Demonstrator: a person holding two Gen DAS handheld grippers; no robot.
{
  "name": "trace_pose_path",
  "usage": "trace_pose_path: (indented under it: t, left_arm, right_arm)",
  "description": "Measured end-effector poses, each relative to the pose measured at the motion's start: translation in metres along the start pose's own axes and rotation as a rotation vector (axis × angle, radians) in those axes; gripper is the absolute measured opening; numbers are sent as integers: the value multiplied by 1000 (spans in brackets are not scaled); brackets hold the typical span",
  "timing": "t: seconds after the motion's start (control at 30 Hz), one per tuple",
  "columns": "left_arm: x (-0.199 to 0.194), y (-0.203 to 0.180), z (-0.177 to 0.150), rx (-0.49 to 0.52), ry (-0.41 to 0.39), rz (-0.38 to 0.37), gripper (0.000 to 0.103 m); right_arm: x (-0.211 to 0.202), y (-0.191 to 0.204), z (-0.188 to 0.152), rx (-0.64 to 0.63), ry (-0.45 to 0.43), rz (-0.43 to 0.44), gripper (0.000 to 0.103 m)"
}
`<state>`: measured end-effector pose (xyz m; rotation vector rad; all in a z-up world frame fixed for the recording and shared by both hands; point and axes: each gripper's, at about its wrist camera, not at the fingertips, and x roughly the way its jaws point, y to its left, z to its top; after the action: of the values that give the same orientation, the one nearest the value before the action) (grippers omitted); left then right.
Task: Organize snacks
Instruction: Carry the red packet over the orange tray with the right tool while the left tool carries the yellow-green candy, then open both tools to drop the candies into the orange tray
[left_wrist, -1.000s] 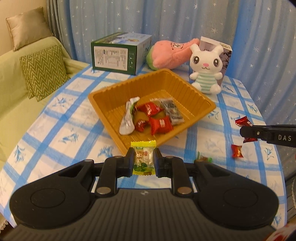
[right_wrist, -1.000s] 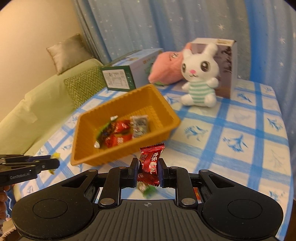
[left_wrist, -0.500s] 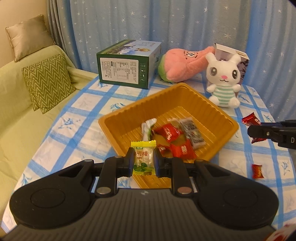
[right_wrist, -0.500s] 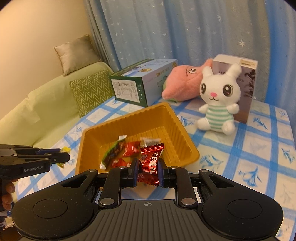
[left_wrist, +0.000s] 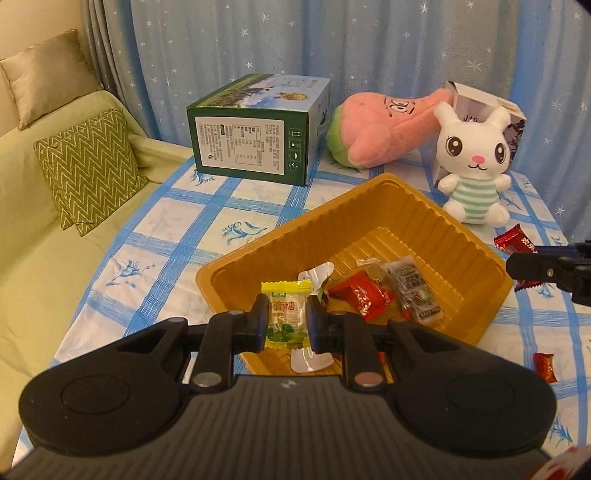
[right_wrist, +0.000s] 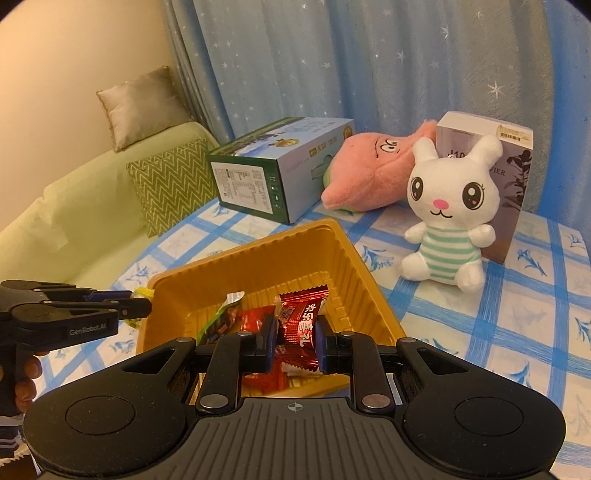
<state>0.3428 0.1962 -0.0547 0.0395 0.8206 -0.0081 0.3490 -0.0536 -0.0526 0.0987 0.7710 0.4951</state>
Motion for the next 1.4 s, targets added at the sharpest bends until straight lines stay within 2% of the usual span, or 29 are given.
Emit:
trace_pose_path:
  t: [0.57,0.77,1.4]
  left_arm:
    - [56,11,4,-2,92,38,20]
    - [58,12,5,-17,102,27,25]
    - [48,8,10,-34,94,-6,25]
  right_arm:
    - [33,-10,8,28,35,-18,22]
    - [38,-14,8,28,42,-24,22]
    - [70,-28,20,-20,49,-10,22]
